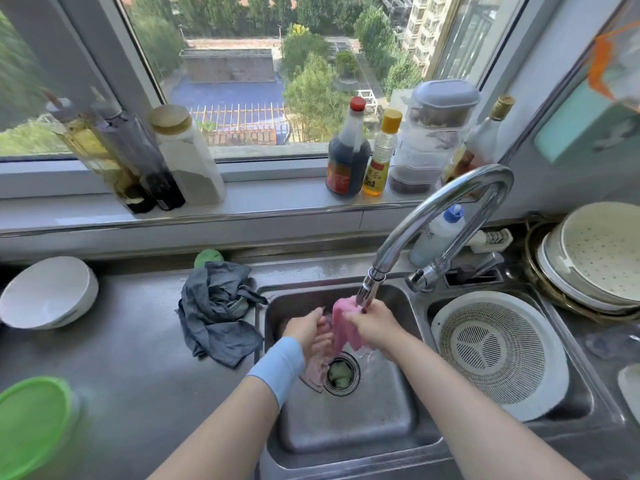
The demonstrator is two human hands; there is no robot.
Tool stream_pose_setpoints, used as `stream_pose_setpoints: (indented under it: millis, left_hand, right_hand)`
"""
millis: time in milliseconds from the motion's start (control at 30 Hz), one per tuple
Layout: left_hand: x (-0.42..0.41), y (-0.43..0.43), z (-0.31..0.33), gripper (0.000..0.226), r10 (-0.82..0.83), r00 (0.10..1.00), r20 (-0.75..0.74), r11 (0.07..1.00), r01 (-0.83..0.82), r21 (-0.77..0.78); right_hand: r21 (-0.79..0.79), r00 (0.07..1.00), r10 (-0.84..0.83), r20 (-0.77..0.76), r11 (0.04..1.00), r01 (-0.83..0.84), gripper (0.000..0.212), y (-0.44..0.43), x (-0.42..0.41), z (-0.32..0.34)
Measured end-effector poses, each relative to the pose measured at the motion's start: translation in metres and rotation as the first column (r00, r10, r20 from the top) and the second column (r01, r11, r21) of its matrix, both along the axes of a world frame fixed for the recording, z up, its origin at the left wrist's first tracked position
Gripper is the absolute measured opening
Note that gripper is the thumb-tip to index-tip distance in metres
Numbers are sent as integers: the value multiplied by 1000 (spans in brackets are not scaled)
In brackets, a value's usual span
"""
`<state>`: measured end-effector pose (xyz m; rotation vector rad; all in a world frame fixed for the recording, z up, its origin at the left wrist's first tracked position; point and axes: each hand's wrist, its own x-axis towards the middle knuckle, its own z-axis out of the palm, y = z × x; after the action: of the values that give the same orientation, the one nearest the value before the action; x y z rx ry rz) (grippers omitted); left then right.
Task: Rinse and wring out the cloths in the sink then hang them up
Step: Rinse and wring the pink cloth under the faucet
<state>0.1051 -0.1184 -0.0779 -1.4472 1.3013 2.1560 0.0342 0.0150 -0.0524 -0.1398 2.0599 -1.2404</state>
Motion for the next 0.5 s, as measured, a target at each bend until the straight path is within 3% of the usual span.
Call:
stream_pose_setpoints:
  millis: [67, 133, 200, 300, 400, 500]
  left_hand:
    - [-6, 14, 1, 36, 108, 988, -112, 967, -79, 240]
    - [-15, 21, -1, 29, 198, 971, -133, 940, -150, 307]
    - [-24, 25, -4, 16, 210, 972, -104, 933, -167, 318]
    - [-34, 29, -12, 13, 269, 962, -51, 888, -227, 400]
    - [-41, 31, -11, 28, 303, 953, -17, 856, -264, 443]
    - [-43, 35, -9, 38, 331, 943, -12, 829, -285, 482]
  right_hand:
    - [3, 997, 81, -11, 997, -81, 20, -3, 8, -1]
    - [97, 978, 199, -63, 977, -192, 22, -1, 15, -6]
    - [134, 972, 211, -105, 971, -196, 15, 5, 20, -13]
    - [110, 993, -80, -87, 990, 89, 12, 15, 24, -15]
    - [186, 939, -274, -206, 931, 313, 45, 20, 20, -19]
    - [2, 951, -290, -108, 956, 292, 22, 19, 24, -19]
